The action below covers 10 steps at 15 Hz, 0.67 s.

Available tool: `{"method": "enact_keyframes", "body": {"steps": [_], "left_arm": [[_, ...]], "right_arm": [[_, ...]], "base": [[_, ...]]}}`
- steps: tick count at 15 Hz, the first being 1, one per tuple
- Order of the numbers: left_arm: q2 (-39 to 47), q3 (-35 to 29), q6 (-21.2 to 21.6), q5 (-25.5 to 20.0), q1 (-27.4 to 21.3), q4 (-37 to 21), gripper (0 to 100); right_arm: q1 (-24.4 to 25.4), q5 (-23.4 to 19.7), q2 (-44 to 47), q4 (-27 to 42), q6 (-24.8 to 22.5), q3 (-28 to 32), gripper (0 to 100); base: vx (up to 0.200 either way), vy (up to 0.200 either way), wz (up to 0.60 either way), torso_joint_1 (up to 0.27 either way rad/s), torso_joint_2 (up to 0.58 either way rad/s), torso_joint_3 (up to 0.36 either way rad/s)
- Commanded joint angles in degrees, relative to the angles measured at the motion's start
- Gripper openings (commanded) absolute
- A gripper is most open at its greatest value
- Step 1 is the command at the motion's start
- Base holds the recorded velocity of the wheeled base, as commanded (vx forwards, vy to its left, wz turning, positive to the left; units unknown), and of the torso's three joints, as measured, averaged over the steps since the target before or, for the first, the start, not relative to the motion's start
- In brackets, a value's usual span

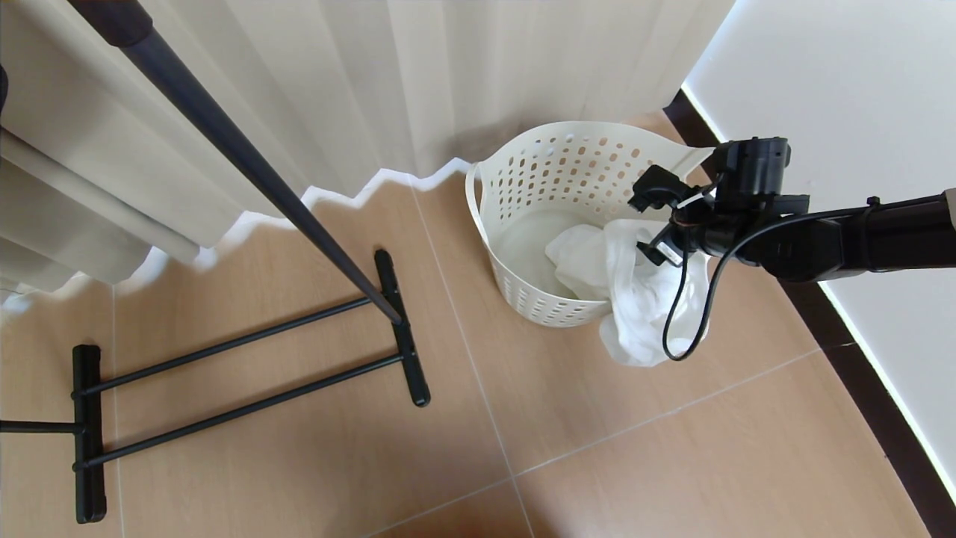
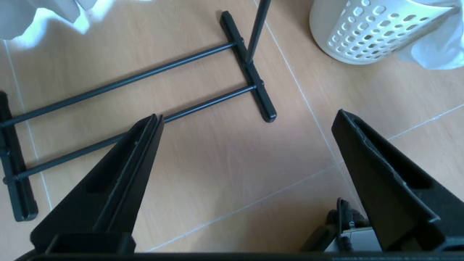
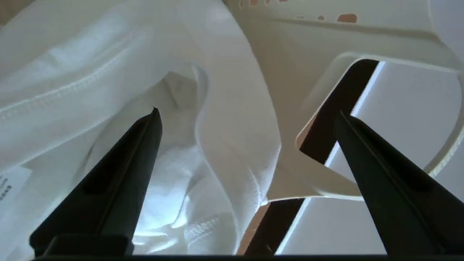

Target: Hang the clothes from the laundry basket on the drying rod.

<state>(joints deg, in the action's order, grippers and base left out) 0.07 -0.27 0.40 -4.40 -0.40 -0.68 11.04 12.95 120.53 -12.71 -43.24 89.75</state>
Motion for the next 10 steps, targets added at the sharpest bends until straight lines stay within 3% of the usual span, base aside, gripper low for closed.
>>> {"method": "enact_keyframes", "body": {"steps": [1, 10], "left_arm": [[0.0, 0.0, 0.0, 0.0, 0.0, 0.0, 100], [0.0, 0.0, 0.0, 0.1, 0.0, 0.0, 100]], "right_arm": [[0.0, 0.1, 1.9, 0.0, 0.1, 1.5, 100], [-0.5, 2.2, 5.5, -0.1, 3.0, 8.7, 100]], "base": [[0.0, 0.0, 0.0, 0.0, 0.0, 0.0], [0.0, 0.0, 0.0, 0.0, 0.0, 0.0]]}}
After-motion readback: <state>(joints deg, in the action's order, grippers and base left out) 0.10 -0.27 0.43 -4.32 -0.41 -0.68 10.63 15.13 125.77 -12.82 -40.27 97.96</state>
